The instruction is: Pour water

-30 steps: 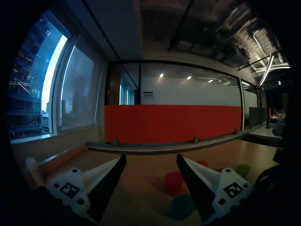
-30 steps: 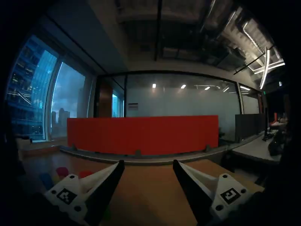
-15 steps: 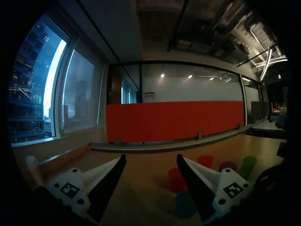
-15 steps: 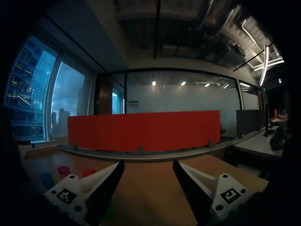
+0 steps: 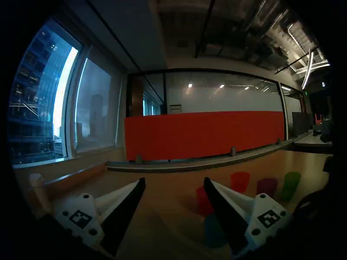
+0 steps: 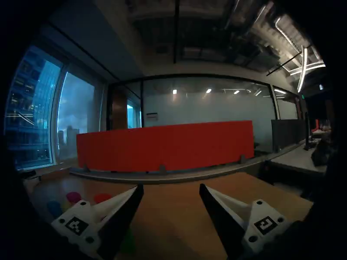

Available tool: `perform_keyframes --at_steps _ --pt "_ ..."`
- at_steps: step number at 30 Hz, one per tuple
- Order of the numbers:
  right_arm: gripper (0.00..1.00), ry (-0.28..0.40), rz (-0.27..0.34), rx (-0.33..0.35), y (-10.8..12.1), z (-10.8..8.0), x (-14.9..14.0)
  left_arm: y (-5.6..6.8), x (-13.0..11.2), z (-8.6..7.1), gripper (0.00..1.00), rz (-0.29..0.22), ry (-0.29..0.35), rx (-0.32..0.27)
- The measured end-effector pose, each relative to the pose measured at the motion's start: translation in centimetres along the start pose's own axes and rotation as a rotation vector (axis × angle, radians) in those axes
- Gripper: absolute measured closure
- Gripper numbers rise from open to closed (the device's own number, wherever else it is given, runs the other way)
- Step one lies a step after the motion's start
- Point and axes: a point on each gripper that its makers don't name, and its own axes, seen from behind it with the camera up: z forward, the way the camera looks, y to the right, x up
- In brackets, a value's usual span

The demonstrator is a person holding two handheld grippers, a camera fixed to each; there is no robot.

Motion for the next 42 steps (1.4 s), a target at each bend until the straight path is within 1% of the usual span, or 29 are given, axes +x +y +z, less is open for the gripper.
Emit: perform_keyframes --at_steps 9,12,20,34,42 --pt "0.00 -0.008 -0.018 -0.003 -0.1 0.2 -0.4 0.1 -1.2 -0.4 0.00 -0.022 -0.003 0.006" --pt "0.01 -0.011 -0.016 -0.004 -0.2 0.2 -0.3 0.2 -1.6 -0.4 0.00 -0.033 -0.004 0.007" --pt "0.01 -0.005 -0.009 -0.005 -0.1 0.0 0.2 -0.1 -2.8 -0.4 0.00 -0.049 -0.013 0.017" --pt "0.01 -0.009 -0.011 -0.002 -0.3 0.0 0.1 -0.1 -3.7 0.0 0.00 -0.053 -0.025 0.013" --pt "0.01 -0.010 -0.013 0.000 -0.5 0.0 0.0 -0.2 -4.3 0.2 0.00 -0.052 -0.048 0.010"
